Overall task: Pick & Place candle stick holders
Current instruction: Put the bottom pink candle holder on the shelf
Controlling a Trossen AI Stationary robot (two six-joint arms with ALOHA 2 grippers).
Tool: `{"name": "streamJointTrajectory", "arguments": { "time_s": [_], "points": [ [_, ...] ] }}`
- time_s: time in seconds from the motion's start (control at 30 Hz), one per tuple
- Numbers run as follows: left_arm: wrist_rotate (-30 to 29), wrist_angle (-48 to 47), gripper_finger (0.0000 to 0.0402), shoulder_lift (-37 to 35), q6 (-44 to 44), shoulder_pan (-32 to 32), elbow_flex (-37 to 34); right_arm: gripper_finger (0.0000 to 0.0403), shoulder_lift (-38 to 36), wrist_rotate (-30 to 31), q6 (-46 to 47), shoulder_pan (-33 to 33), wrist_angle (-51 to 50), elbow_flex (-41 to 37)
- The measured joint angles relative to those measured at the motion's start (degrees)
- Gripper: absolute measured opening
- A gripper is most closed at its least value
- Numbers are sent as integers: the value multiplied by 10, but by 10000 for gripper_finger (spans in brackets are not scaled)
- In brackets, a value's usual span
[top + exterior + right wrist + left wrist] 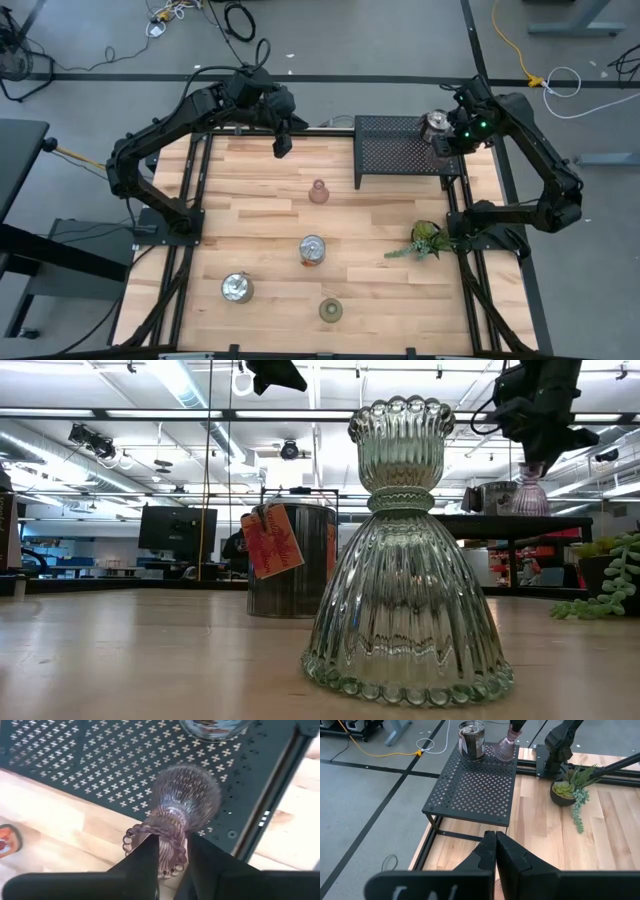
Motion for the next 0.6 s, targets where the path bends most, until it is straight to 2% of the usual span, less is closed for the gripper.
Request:
{"name": "streamJointTrajectory", "arguments": {
  "time_s": [0.2, 0.6],
  "points": [
    [0, 0, 12, 0, 0, 0, 0, 107, 0, 44, -19, 0, 0, 0],
    [0, 14, 12, 0, -1, 0, 0, 107, 0, 45, 19, 0, 23, 0]
  ]
}}
